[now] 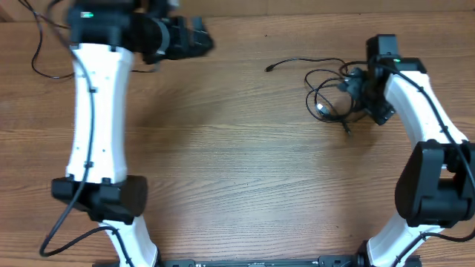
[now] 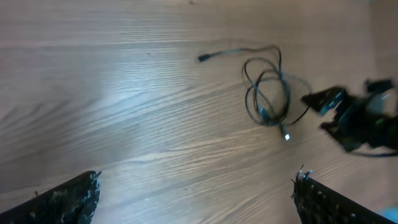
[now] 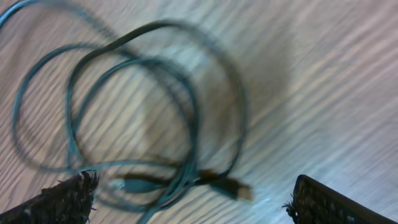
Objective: Untangle cables
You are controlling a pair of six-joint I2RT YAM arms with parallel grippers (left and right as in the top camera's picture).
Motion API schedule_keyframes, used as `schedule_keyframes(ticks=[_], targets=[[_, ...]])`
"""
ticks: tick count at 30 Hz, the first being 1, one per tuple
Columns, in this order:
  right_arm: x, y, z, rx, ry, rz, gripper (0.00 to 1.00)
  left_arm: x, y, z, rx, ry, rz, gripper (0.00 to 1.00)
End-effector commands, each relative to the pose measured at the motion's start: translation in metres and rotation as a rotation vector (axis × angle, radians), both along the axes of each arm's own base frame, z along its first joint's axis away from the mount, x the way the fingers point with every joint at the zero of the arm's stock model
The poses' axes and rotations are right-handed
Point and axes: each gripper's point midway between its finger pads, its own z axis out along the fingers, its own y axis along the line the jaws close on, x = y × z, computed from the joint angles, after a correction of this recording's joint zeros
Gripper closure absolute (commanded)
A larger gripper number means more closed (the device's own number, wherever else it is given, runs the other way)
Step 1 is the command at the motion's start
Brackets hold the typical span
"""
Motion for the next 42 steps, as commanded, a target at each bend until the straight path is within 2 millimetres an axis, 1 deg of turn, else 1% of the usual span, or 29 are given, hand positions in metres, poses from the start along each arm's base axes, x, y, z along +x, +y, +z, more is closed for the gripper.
schedule_keyframes(ticks=[1, 2, 3, 4, 5, 6, 8, 9, 10, 11, 12, 13, 14, 18, 21, 23, 25, 26, 28, 31, 32, 33, 36, 38, 40, 41, 42], targets=[[-0.01, -0.045, -0.001, -0.006, 0.018, -0.08, 0.0, -0.002, -0.028, -0.005, 0.163, -0.073, -0.046, 0.0], [-0.01, -0.049, -0.002, 0.003, 0.018, -0.077, 0.0, -0.002, -0.034, -0.005, 0.176, -0.085, -0.055, 0.0], [-0.008, -0.052, -0.002, 0.052, 0.003, -0.022, 0.0, -0.003, -0.046, -0.004, 0.193, -0.102, -0.063, 0.0], [-0.003, -0.048, 0.0, 0.101, -0.026, 0.066, 0.0, -0.003, -0.052, -0.004, 0.202, -0.112, -0.065, 0.01], [0.005, -0.037, 0.002, 0.182, -0.084, 0.23, 0.0, -0.003, -0.058, -0.005, 0.208, -0.121, -0.068, 0.0], [0.009, -0.029, 0.005, 0.239, -0.128, 0.326, 0.0, -0.002, -0.066, -0.004, 0.213, -0.136, -0.079, 0.01], [0.009, -0.023, 0.005, 0.303, -0.178, 0.425, 0.0, 0.001, -0.082, -0.007, 0.21, -0.158, -0.104, 0.01], [0.008, -0.027, 0.002, 0.303, -0.175, 0.42, 0.0, 0.002, -0.089, -0.007, 0.205, -0.167, -0.114, 0.0], [0.004, -0.035, -0.006, 0.288, -0.154, 0.401, 0.0, 0.003, -0.093, -0.009, 0.203, -0.168, -0.119, 0.0], [0.003, -0.041, -0.011, 0.263, -0.139, 0.389, 0.08, 0.003, -0.098, -0.011, 0.2, -0.172, -0.127, 0.0], [0.0, -0.047, -0.016, 0.239, -0.119, 0.377, 0.21, 0.003, -0.101, -0.013, 0.201, -0.169, -0.133, 0.0], [-0.004, -0.051, -0.021, 0.225, -0.1, 0.368, 0.24, 0.004, -0.103, -0.016, 0.203, -0.165, -0.136, 0.0], [-0.006, -0.051, -0.024, 0.225, -0.095, 0.365, 0.25, 0.004, -0.104, -0.017, 0.203, -0.163, -0.138, 0.0], [-0.005, -0.044, -0.038, 0.253, -0.132, 0.374, 0.15, 0.007, -0.107, -0.029, 0.186, -0.113, -0.093, 0.0], [-0.004, -0.039, -0.049, 0.268, -0.167, 0.386, 0.15, 0.009, -0.108, -0.039, 0.182, -0.08, -0.076, 0.0], [-0.001, -0.033, -0.053, 0.292, -0.206, 0.401, 0.18, 0.01, -0.108, -0.045, 0.186, -0.066, -0.073, 0.01], [0.001, -0.029, -0.057, 0.303, -0.238, 0.411, 0.28, 0.01, -0.109, -0.048, 0.189, -0.059, -0.075, 0.0], [0.001, -0.028, -0.06, 0.304, -0.25, 0.414, 0.39, 0.01, -0.109, -0.05, 0.191, -0.054, -0.075, 0.0], [0.0, -0.028, -0.064, 0.307, -0.255, 0.396, 0.53, 0.01, -0.109, -0.051, 0.186, -0.042, -0.061, 0.0], [0.003, -0.026, -0.063, 0.314, -0.275, 0.399, 0.7, 0.011, -0.109, -0.051, 0.185, -0.045, -0.061, 0.01], [0.006, -0.025, -0.061, 0.319, -0.29, 0.404, 0.94, 0.011, -0.11, -0.051, 0.183, -0.048, -0.06, 0.01], [0.007, -0.025, -0.06, 0.317, -0.298, 0.407, 0.96, 0.011, -0.11, -0.05, 0.183, -0.049, -0.06, 0.01], [0.013, -0.023, -0.058, 0.307, -0.319, 0.422, 0.96, 0.012, -0.11, -0.051, 0.183, -0.048, -0.06, 0.0], [0.018, -0.014, -0.05, 0.354, -0.358, 0.447, 0.96, 0.011, -0.11, -0.052, 0.18, -0.037, -0.05, 0.0], [0.026, 0.006, -0.022, 0.47, -0.461, 0.522, 0.96, 0.01, -0.11, -0.052, 0.171, -0.027, -0.034, 0.01], [0.029, 0.012, -0.01, 0.501, -0.499, 0.552, 0.96, 0.011, -0.11, -0.052, 0.169, -0.028, -0.031, 0.0], [0.031, 0.014, 0.003, 0.509, -0.523, 0.563, 0.96, 0.011, -0.11, -0.052, 0.168, -0.03, -0.031, 0.0]])
